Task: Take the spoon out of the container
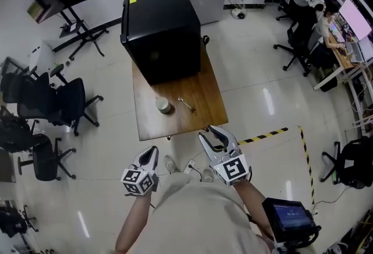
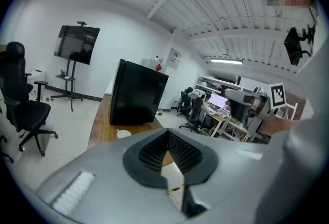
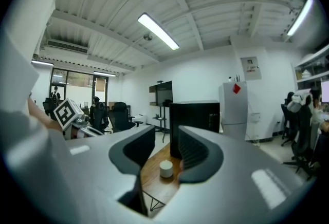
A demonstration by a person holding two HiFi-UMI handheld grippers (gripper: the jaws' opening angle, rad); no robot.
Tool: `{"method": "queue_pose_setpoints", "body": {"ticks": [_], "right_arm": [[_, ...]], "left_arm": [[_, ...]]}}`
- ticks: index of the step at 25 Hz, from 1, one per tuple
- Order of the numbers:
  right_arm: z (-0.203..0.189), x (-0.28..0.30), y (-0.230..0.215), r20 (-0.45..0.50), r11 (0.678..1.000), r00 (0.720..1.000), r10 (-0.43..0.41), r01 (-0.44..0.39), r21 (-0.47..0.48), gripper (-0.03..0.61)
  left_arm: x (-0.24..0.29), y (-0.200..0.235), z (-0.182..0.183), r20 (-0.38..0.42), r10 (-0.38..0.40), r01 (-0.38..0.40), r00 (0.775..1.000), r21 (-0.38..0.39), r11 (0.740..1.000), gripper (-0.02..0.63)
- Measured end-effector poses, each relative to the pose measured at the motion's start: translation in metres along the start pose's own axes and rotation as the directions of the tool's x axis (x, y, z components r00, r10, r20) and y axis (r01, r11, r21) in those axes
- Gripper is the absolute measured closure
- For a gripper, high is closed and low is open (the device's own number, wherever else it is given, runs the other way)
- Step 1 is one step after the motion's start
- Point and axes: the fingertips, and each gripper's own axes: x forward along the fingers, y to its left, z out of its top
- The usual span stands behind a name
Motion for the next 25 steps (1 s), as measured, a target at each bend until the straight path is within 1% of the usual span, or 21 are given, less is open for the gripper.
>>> {"method": "queue_pose_setpoints", "body": {"ticks": [3, 6, 8, 11, 13, 15, 16, 18, 20, 22, 23, 25], "right_arm": [[0.004, -0.011, -0.006, -0.002, 0.999, 0.999, 0.037, -0.037, 0.025, 0.445], [0.009, -0.025, -0.017, 0.011, 0.999, 0.999, 0.042, -0.042, 0.031, 0.445], [0.011, -0.034, -0.023, 0.021, 0.998, 0.999, 0.05, -0.051, 0.037, 0.445], [0.006, -0.047, -0.021, 0.018, 0.995, 0.996, 0.082, -0.083, 0.046, 0.445], [0.005, -0.045, -0.012, 0.013, 0.991, 0.992, 0.122, -0.122, 0.051, 0.445], [0.007, -0.039, 0.001, 0.006, 0.986, 0.986, 0.164, -0.164, 0.037, 0.445], [0.006, -0.036, 0.004, 0.002, 0.985, 0.985, 0.17, -0.17, 0.026, 0.445], [-0.003, -0.035, -0.007, -0.006, 0.99, 0.991, 0.136, -0.136, 0.047, 0.445], [-0.018, -0.041, -0.033, -0.028, 0.992, 0.997, 0.068, -0.065, 0.104, 0.453], [-0.027, -0.049, -0.054, -0.054, 0.992, 0.998, 0.02, -0.013, 0.123, 0.453], [-0.027, -0.051, -0.059, -0.059, 0.992, 0.998, 0.014, -0.007, 0.124, 0.453], [-0.022, -0.049, -0.055, -0.057, 0.992, 0.998, 0.033, -0.026, 0.121, 0.453]], "left_arm": [[-0.005, -0.026, -0.022, 0.005, 0.027, -0.027, 1.0, -0.031, 0.999, 0.624], [-0.007, -0.048, -0.052, -0.012, 0.042, -0.043, 0.999, -0.085, 0.995, 0.624], [-0.009, -0.061, -0.064, -0.017, 0.052, -0.053, 0.999, -0.1, 0.994, 0.624], [-0.018, -0.078, -0.071, -0.009, 0.076, -0.077, 0.997, -0.111, 0.991, 0.624], [-0.024, -0.083, -0.069, 0.003, 0.096, -0.096, 0.995, -0.098, 0.991, 0.624], [-0.032, -0.086, -0.068, 0.007, 0.118, -0.117, 0.993, -0.091, 0.989, 0.624], [-0.037, -0.087, -0.07, 0.005, 0.128, -0.127, 0.992, -0.093, 0.988, 0.624], [-0.045, -0.088, -0.075, 0.002, 0.141, -0.14, 0.99, -0.098, 0.985, 0.624], [-0.05, -0.088, -0.076, 0.004, 0.145, -0.144, 0.989, -0.098, 0.985, 0.624], [-0.051, -0.084, -0.076, 0.012, 0.145, -0.143, 0.989, -0.1, 0.985, 0.624], [-0.051, -0.082, -0.075, 0.017, 0.143, -0.141, 0.99, -0.102, 0.985, 0.624], [-0.05, -0.076, -0.071, 0.027, 0.137, -0.133, 0.99, -0.104, 0.986, 0.624]]}}
